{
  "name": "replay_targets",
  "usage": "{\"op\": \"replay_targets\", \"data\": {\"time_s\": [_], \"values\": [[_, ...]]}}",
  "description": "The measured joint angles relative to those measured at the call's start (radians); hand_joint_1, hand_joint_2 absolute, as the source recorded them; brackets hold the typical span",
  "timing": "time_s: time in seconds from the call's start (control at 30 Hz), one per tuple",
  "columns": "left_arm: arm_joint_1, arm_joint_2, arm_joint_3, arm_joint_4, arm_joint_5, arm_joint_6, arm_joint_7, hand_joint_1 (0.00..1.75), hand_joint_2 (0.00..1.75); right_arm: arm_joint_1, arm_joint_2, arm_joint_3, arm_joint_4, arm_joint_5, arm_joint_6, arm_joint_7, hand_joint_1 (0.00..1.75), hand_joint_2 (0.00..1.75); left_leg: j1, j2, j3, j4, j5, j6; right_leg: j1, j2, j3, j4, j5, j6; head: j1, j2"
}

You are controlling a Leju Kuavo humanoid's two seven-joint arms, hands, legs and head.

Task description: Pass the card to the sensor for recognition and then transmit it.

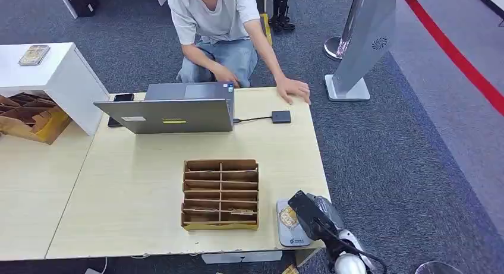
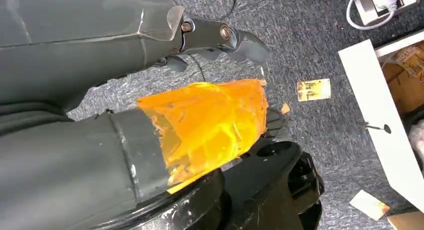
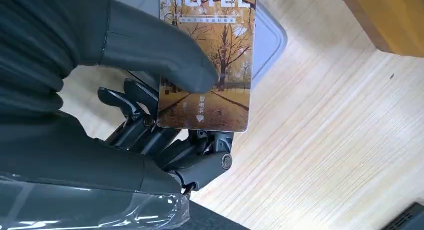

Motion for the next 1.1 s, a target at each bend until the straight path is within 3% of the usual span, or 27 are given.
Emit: {"op": "replay_targets", "data": {"time_s": [1.1], "values": [[-0.001, 0.0, 0.033, 0.0, -0.031, 0.005, -0.013, 0.0, 0.0, 0.013, 0.008, 0.0, -0.059, 0.036, -0.063, -0.056, 1.75, 1.75, 0.0, 0.0, 0.0, 0.0, 0.0, 0.0, 0.0, 0.0, 0.0, 0.0, 0.0, 0.0, 0.0, 0.0]]}}
